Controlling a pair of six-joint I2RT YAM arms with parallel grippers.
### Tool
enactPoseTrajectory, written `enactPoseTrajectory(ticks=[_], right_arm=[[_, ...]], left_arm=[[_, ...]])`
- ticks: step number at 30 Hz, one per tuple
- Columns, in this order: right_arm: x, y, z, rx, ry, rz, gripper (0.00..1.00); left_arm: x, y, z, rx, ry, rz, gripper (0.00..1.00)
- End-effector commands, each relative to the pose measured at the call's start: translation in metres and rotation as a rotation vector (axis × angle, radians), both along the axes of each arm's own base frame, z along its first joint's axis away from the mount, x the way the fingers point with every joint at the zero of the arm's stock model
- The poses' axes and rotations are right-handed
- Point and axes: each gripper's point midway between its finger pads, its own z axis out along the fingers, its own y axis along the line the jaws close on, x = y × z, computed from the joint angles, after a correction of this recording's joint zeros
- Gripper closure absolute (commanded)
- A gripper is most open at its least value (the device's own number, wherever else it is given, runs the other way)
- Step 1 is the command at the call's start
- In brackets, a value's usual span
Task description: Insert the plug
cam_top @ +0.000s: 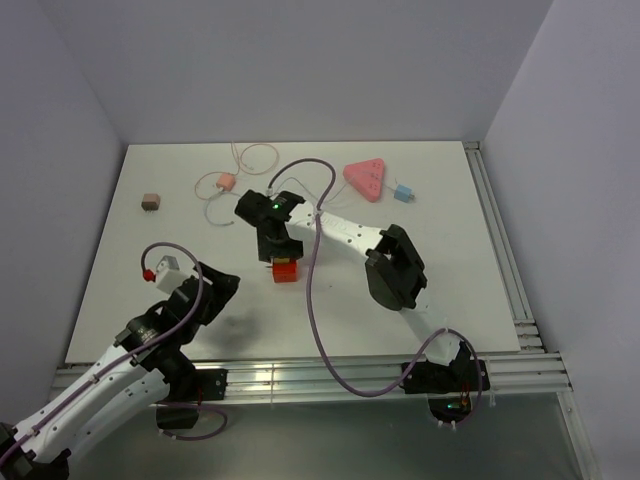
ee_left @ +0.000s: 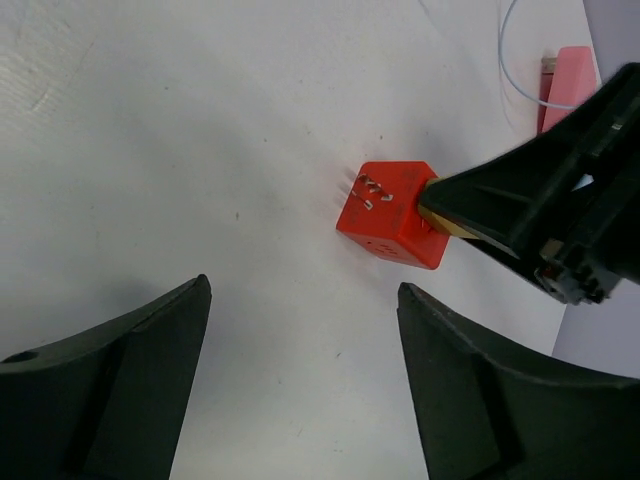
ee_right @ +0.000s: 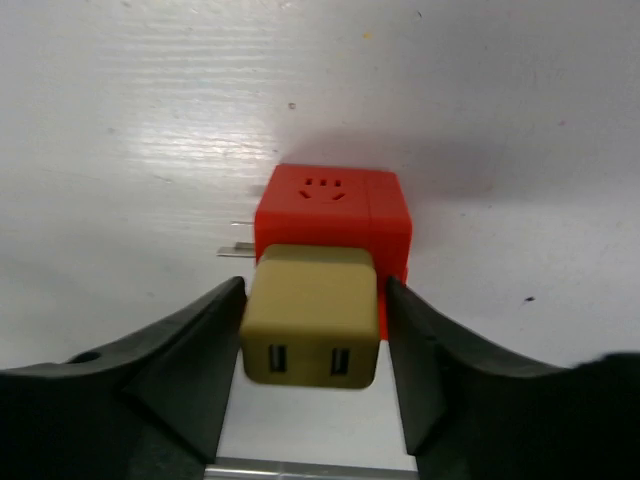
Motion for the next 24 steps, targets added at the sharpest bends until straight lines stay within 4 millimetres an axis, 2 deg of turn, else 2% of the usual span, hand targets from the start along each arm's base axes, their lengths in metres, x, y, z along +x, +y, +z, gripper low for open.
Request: enactPoseTrajectory(ticks=[1,2,6,8,9,10,11,12,13,14,15,16,17,18,19,20,21,22,23,24], right_arm=[[-0.002,-0.011,-0.018,-0.039,0.034,0.026,0.32],[0.006,-0.004,0.000,0.003,-0.008,0.024,0.21],[0.024,-0.005,0.072,0.091,-0.121,0.023,0.12],[0.027,-0.018,0.094,0.079,-0.159,0.014,0.10],[0.025,-0.028,0.115,0.098,-0.188,0.010,0.10],[0.026,-0.032,0.125,0.119,-0.214,0.011,0.10],[0.019,-0.043,0.116,0.101,-0.193,0.012,0.09],[0.013,-0.054,0.143,0.152,-0.237,0.015,0.09],[0.008,-0.063,0.134,0.153,-0.234,0.019,0.05],[0.003,-0.068,0.138,0.169,-0.245,0.021,0.04],[-0.002,-0.081,0.158,0.209,-0.285,0.016,0.04],[-0.006,-0.089,0.148,0.203,-0.281,0.017,0.04],[-0.012,-0.099,0.159,0.230,-0.305,0.019,0.03],[-0.013,-0.107,0.156,0.217,-0.310,0.022,0.03],[-0.017,-0.118,0.146,0.187,-0.302,0.015,0.03],[-0.019,-0.128,0.151,0.185,-0.327,0.011,0.03],[-0.022,-0.133,0.149,0.182,-0.329,0.013,0.03],[-0.025,-0.136,0.136,0.174,-0.318,0.021,0.03],[-0.031,-0.137,0.136,0.201,-0.314,0.036,0.03],[-0.034,-0.138,0.130,0.213,-0.298,0.041,0.03]], left_arm=[[0.007,0.011,0.027,0.042,-0.049,0.039,0.15],[0.008,0.012,0.033,0.049,-0.055,0.041,0.13],[0.013,0.018,0.048,0.117,-0.071,0.045,0.03],[0.018,0.022,0.057,0.162,-0.067,0.064,0.01],[0.019,0.026,0.057,0.192,-0.053,0.080,0.00],[0.023,0.031,0.057,0.244,-0.042,0.104,0.01],[0.029,0.032,0.068,0.265,-0.057,0.105,0.00],[0.035,0.035,0.072,0.291,-0.056,0.124,0.00],[0.045,0.035,0.079,0.322,-0.048,0.134,0.01],[0.051,0.036,0.081,0.373,-0.034,0.110,0.01],[0.065,0.047,0.085,0.386,-0.027,0.148,0.01],[0.080,0.050,0.085,0.409,0.006,0.153,0.00],[0.088,0.053,0.081,0.418,0.044,0.120,0.00],[0.100,0.082,0.079,0.422,0.082,0.202,0.01],[0.120,0.090,0.079,0.425,0.114,0.219,0.01],[0.128,0.118,0.077,0.423,0.160,0.305,0.00],[0.135,0.131,0.075,0.427,0.191,0.347,0.01],[0.151,0.143,0.073,0.435,0.251,0.379,0.00],[0.158,0.165,0.072,0.432,0.288,0.441,0.00],[0.171,0.172,0.050,0.446,0.375,0.442,0.00]])
